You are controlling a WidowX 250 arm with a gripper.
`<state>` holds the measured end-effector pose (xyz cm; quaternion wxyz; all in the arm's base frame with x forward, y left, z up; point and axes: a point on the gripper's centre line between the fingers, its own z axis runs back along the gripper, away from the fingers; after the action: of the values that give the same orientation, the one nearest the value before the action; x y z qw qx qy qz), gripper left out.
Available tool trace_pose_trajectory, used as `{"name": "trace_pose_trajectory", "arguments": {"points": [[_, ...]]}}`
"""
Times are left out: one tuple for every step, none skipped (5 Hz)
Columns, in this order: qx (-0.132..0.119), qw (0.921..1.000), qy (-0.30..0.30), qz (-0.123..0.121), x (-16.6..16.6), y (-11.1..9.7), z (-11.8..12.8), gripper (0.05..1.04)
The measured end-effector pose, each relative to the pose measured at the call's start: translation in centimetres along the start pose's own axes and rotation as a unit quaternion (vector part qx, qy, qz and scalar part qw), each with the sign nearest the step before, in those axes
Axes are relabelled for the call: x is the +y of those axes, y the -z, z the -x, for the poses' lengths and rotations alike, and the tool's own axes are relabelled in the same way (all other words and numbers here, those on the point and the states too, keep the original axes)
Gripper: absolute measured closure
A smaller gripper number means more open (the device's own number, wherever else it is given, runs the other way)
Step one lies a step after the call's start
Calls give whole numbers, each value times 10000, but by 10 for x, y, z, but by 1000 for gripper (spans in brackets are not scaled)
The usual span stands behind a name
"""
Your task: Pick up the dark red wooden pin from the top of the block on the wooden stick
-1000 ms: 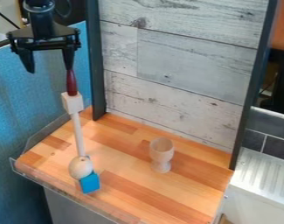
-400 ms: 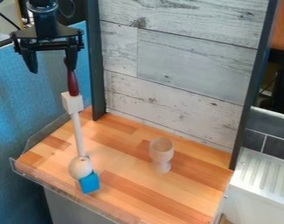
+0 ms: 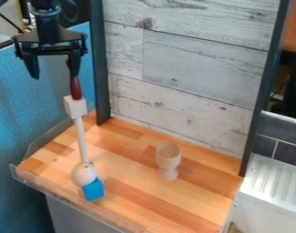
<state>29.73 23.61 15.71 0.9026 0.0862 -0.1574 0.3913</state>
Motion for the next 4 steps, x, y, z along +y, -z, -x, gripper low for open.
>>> {"name": "trace_pose_trajectory", "arguments": {"points": [[11,10000,19,-39,-1,1,0,85],[-38,10000,31,-52,-3,0,-1,85],[4,9999,72,-113,-4,7,0,85],[-4,9999,81,-114,-8,6,1,85]]}}
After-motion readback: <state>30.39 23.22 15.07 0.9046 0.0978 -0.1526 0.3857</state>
